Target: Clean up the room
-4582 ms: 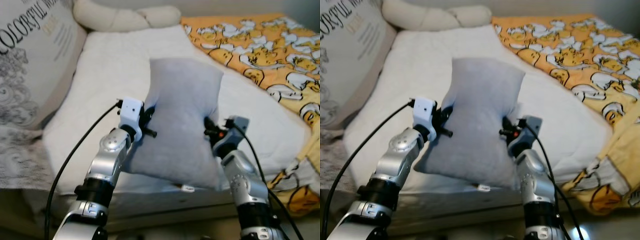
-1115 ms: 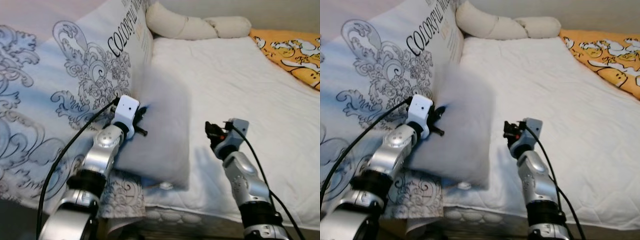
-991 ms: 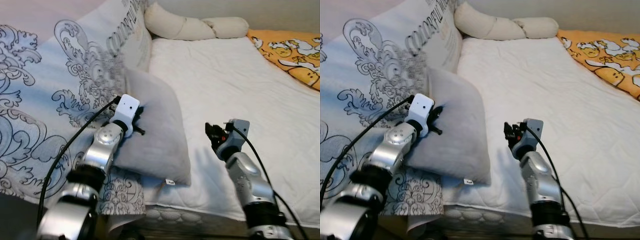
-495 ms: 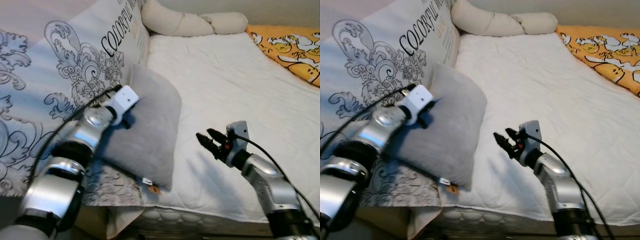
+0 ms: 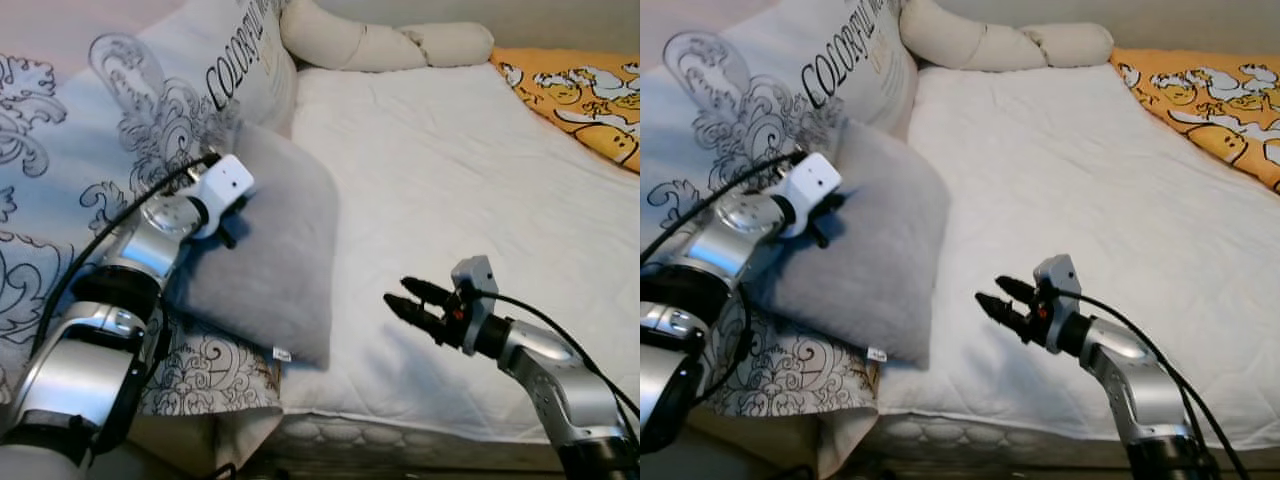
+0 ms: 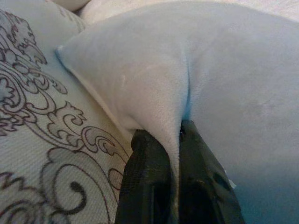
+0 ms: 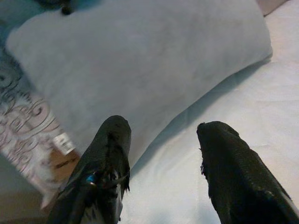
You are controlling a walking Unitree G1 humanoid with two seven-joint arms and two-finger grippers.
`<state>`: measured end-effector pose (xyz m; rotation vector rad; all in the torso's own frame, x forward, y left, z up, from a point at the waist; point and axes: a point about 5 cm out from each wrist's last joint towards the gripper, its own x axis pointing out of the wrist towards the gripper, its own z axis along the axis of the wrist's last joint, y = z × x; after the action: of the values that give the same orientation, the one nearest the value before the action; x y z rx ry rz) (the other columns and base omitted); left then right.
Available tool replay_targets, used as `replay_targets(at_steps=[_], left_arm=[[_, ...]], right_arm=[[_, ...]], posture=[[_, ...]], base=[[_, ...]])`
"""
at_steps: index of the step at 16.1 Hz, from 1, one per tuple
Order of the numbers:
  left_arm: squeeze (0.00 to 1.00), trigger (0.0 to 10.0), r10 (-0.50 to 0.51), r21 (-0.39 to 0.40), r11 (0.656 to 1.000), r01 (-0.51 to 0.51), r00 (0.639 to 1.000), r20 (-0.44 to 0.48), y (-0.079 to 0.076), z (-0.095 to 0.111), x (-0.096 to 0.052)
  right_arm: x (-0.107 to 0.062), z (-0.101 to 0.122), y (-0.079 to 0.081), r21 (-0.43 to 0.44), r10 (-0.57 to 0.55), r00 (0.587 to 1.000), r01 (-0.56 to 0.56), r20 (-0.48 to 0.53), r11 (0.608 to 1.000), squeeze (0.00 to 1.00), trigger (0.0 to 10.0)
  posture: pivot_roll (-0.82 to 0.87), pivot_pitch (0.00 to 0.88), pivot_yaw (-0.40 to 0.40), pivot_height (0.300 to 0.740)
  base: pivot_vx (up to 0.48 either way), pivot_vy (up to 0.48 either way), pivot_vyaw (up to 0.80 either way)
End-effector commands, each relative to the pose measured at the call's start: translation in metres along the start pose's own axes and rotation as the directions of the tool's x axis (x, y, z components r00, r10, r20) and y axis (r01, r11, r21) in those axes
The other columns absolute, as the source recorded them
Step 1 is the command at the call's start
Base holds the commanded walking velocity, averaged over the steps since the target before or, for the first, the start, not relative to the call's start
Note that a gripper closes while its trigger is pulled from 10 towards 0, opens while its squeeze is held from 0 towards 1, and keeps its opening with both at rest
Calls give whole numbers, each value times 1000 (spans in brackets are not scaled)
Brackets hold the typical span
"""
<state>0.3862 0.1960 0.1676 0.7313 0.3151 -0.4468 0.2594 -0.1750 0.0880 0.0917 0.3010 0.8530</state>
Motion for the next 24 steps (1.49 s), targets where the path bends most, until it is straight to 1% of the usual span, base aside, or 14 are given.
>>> replay_targets(at_steps=[1,2,4,5,6,8,10,12,13,15,17,21,22,24], left_arm=[[0,10000,70,80,994,-73,996,51,25,20,-10],[0,10000,74,96,992,-79,996,49,26,21,-11],[0,10000,88,167,982,-94,995,39,30,25,-14],[0,10000,86,200,975,-95,995,54,31,29,-15],[0,10000,83,211,973,-92,995,49,30,29,-15],[0,10000,26,299,953,-38,999,42,18,25,-9],[0,10000,-27,289,957,10,998,54,5,26,-4],[0,10000,-101,215,974,74,988,118,-15,36,2],[0,10000,-102,202,977,71,984,148,-18,42,4],[0,10000,-86,232,972,43,980,179,-17,51,5],[0,10000,-120,264,962,65,973,199,-16,61,3],[0,10000,-94,303,951,59,990,103,-4,51,1],[0,10000,-92,305,951,58,991,96,-3,50,1],[0,10000,-43,342,939,25,998,45,5,46,1]], right_arm=[[1,3,3,-7,27,1000,-27,3,1000,0,10000],[1,3,3,-7,28,1000,-28,3,1000,0,10000],[0,3,5,-14,37,999,-37,-3,999,0,10000],[1,2,6,-18,41,999,-41,-8,999,0,10000],[1,2,6,-18,43,999,-44,-9,999,0,10000],[3,-2,9,-21,48,999,-48,-18,999,0,10000],[4,-3,10,-19,50,999,-50,-21,999,0,10000],[4,-3,12,-18,52,998,-52,-22,998,0,10000],[4,-3,12,-18,51,998,-51,-21,999,0,10000],[3,-3,12,-19,48,999,-48,-21,999,0,10000],[4,-4,13,-19,51,998,-51,-22,998,0,10000],[6,0,13,-37,49,999,-49,-5,998,0,10000],[6,0,13,-40,46,999,-46,-1,998,0,10000],[6,3,12,-50,31,999,-29,32,998,0,10000]], posture=[[-23,0,64,740],[-22,0,62,740],[-22,0,60,740],[-21,0,59,740],[-21,0,60,740],[-21,0,60,740],[-20,0,62,740],[-26,0,70,740],[-26,0,70,740],[-27,0,71,740],[-27,0,71,740],[-23,0,74,740],[-23,0,74,740],[-23,0,78,740]], base=[[0,0,0],[0,0,0],[0,0,0],[0,0,0],[0,0,0],[0,0,0],[0,0,0],[0,0,0],[0,0,0],[0,0,0],[0,0,0],[0,0,0],[0,0,0],[0,0,0]])
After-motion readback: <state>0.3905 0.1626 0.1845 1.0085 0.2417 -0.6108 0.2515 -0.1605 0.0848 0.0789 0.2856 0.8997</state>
